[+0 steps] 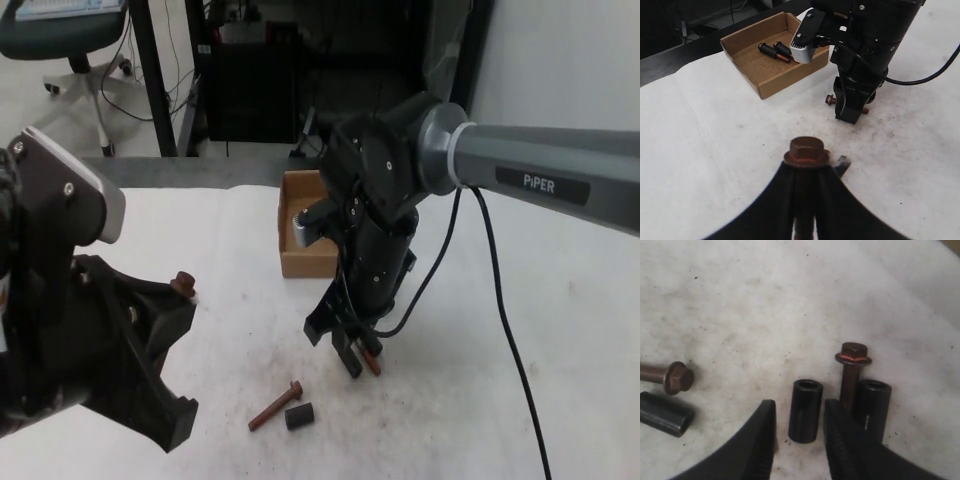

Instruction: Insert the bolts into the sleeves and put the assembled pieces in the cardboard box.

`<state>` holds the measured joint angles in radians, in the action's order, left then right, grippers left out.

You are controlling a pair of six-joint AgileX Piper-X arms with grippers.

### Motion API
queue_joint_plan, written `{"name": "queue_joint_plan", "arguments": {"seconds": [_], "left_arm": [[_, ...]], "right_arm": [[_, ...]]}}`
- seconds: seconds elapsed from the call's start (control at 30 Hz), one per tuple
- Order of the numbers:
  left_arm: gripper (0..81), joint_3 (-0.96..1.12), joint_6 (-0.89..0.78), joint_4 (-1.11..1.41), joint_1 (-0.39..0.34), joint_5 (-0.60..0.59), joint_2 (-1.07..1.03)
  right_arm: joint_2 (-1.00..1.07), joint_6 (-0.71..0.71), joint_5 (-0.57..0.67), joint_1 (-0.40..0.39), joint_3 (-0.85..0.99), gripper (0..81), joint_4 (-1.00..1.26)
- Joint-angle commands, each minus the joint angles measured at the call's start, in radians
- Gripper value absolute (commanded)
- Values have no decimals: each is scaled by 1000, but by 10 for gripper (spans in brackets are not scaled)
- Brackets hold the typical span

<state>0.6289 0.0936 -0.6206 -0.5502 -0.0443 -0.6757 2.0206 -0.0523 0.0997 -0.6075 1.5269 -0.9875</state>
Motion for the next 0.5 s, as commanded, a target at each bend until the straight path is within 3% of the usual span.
{"name": "queue_joint_plan", "arguments": {"seconds": [0.0, 0.47], "left_arm": [[4, 2, 5, 4, 1, 10, 8], [4, 2, 5, 4, 1, 10, 8]], "right_arm": [[0, -16, -4, 1, 1, 318, -6], [33, -23, -4, 1, -34, 318, -1]]}}
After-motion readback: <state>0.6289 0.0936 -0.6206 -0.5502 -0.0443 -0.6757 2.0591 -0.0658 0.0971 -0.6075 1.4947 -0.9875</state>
